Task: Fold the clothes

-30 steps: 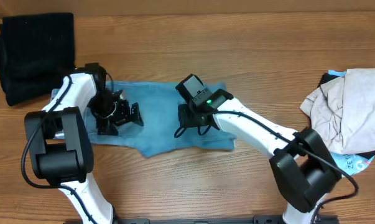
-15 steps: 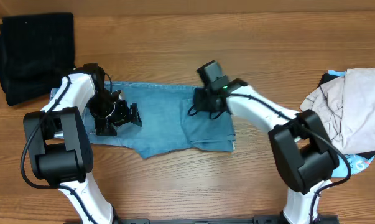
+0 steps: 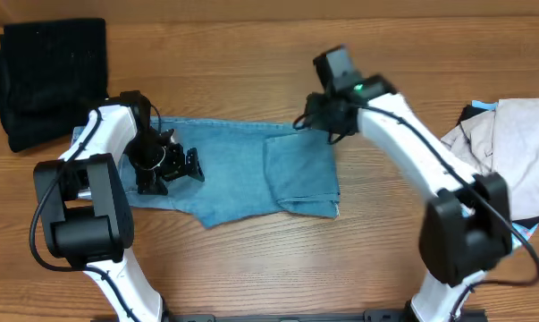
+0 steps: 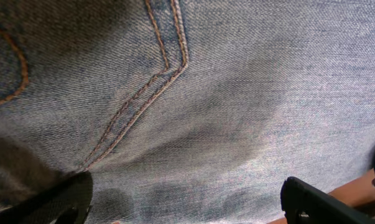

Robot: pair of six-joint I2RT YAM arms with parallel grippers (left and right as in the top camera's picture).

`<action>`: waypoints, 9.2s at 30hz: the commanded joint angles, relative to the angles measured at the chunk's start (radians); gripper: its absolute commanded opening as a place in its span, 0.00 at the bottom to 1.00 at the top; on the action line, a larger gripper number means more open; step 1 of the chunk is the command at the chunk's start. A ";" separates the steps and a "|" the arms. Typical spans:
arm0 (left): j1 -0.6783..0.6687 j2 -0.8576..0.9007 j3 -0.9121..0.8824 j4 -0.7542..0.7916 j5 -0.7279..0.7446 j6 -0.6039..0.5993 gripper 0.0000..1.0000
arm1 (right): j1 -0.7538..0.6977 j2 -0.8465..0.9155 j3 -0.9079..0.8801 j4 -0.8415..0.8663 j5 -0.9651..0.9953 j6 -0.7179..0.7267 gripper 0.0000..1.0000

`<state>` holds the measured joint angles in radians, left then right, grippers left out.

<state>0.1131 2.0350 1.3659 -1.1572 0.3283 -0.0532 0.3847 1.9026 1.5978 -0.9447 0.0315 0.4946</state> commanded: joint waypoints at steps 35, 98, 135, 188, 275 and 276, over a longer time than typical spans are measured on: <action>0.011 0.018 -0.002 0.002 0.035 0.032 1.00 | -0.147 -0.071 -0.565 0.235 -0.745 -0.280 0.04; -0.106 -0.140 0.071 -0.092 0.282 0.209 1.00 | 0.200 -0.083 0.036 -0.025 -0.045 0.126 0.66; -0.107 -0.140 0.071 -0.084 0.264 0.206 1.00 | 0.167 -0.089 -0.298 0.461 -0.174 0.127 0.24; 0.266 -0.130 -0.152 0.317 0.204 0.149 1.00 | -0.040 -0.349 -0.479 0.013 -0.131 -0.076 1.00; -0.638 0.001 0.708 -0.173 -0.068 -0.338 0.05 | -0.135 -0.121 -0.492 0.095 -0.060 -0.076 1.00; -0.644 0.001 0.707 -0.172 -0.069 -0.338 0.14 | -0.136 -0.121 -0.492 0.095 -0.067 -0.076 1.00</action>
<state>-0.5076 2.0689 2.0422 -1.3437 0.2111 -0.3649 0.2493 1.7748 1.1160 -0.8539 -0.0086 0.4179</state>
